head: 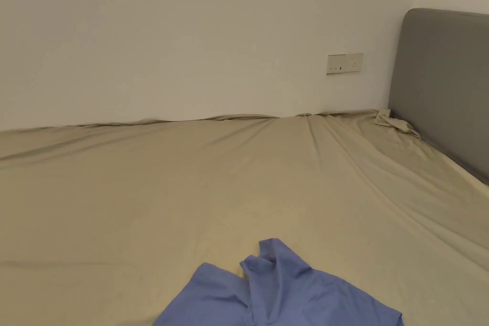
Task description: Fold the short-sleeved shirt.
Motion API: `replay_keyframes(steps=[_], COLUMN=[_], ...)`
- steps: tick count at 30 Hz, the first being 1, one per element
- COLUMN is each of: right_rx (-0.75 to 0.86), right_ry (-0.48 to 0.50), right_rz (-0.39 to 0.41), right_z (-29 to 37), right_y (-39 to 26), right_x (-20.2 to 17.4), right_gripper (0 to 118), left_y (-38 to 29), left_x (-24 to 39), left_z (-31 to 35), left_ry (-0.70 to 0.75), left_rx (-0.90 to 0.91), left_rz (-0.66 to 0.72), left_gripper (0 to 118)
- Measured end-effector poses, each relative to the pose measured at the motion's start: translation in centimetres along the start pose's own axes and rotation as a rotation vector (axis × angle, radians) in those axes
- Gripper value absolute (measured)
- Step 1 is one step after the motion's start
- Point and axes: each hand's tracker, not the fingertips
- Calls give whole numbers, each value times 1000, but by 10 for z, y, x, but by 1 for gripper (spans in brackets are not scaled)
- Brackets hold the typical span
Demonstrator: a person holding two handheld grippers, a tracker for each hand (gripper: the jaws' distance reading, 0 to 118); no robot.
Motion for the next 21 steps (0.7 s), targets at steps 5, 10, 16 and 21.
replay_keyframes(steps=[5,10,16,21], right_rx=[-156,-205,-90,417], right_ry=[-17,13,-94,12], right_rz=[66,-22,20,-201], right_z=[-32,-55,-27,109], right_y=[7,9,14,32], right_x=[-6,5,12,10], right_gripper=[10,10,114,114], left_y=[2,6,6,-2], left_x=[-4,-5,3,23], left_z=[-43,-56,-10,109], left_ry=[43,51,66,-95], left_rx=[-198,-217,-65,390], left_rz=[9,18,67,105], left_gripper=[1,1,118,118])
